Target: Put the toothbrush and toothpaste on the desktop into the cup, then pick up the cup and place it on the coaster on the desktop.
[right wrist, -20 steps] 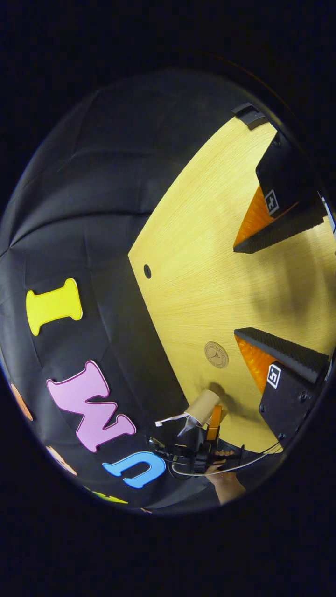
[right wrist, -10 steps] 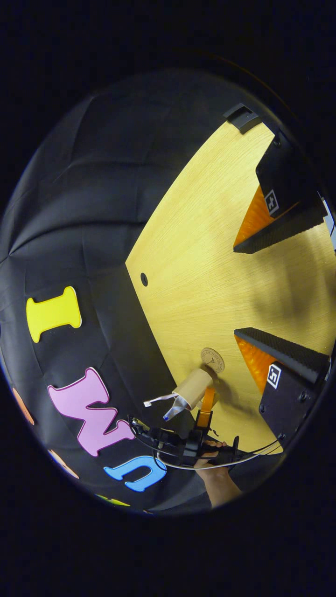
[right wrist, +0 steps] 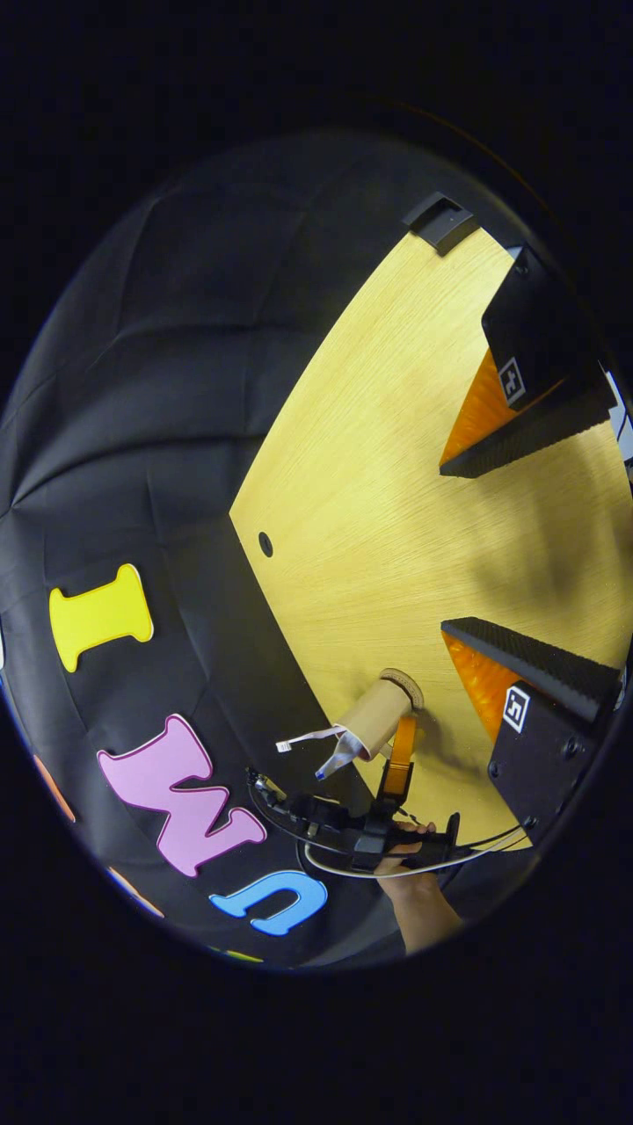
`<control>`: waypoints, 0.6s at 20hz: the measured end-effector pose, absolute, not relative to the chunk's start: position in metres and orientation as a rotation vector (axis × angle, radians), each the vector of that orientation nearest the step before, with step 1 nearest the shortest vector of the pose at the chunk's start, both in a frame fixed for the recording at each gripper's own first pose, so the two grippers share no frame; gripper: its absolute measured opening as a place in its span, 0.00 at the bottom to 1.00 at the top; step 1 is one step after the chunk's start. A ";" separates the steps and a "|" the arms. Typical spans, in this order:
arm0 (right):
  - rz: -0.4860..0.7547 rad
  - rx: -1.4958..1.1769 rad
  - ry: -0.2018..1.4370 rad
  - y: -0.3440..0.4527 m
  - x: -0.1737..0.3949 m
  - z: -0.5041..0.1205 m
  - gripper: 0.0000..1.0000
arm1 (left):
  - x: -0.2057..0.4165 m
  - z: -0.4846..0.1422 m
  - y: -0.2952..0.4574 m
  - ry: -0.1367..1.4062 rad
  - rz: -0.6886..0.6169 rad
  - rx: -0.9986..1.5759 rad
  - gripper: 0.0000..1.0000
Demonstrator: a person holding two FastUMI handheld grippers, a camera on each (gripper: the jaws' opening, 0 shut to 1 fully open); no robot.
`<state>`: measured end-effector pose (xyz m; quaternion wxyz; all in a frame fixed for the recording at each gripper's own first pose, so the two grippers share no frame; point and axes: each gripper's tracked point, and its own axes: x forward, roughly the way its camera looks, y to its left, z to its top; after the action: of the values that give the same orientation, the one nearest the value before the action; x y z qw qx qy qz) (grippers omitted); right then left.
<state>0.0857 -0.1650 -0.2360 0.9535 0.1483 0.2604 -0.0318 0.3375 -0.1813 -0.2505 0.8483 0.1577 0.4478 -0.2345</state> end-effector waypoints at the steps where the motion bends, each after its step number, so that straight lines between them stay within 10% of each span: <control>1: -0.066 0.306 0.533 -0.164 0.086 -0.237 0.98 | 0.337 -0.248 -0.179 0.951 -0.492 0.339 0.30; 5: -0.055 0.310 0.530 -0.159 0.083 -0.234 0.98 | 0.335 -0.244 -0.178 0.939 -0.480 0.352 0.27; 9: -0.036 0.309 0.526 -0.151 0.084 -0.230 0.98 | 0.324 -0.225 -0.179 0.916 -0.496 0.319 0.57; 12: -0.019 0.292 0.499 -0.143 0.088 -0.216 0.98 | 0.306 -0.200 -0.178 0.857 -0.503 0.265 0.99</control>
<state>0.0877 -0.1435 -0.2164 0.9584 0.1438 0.2463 -0.0092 0.3056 -0.1782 -0.1995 0.8707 0.1268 0.4098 -0.2405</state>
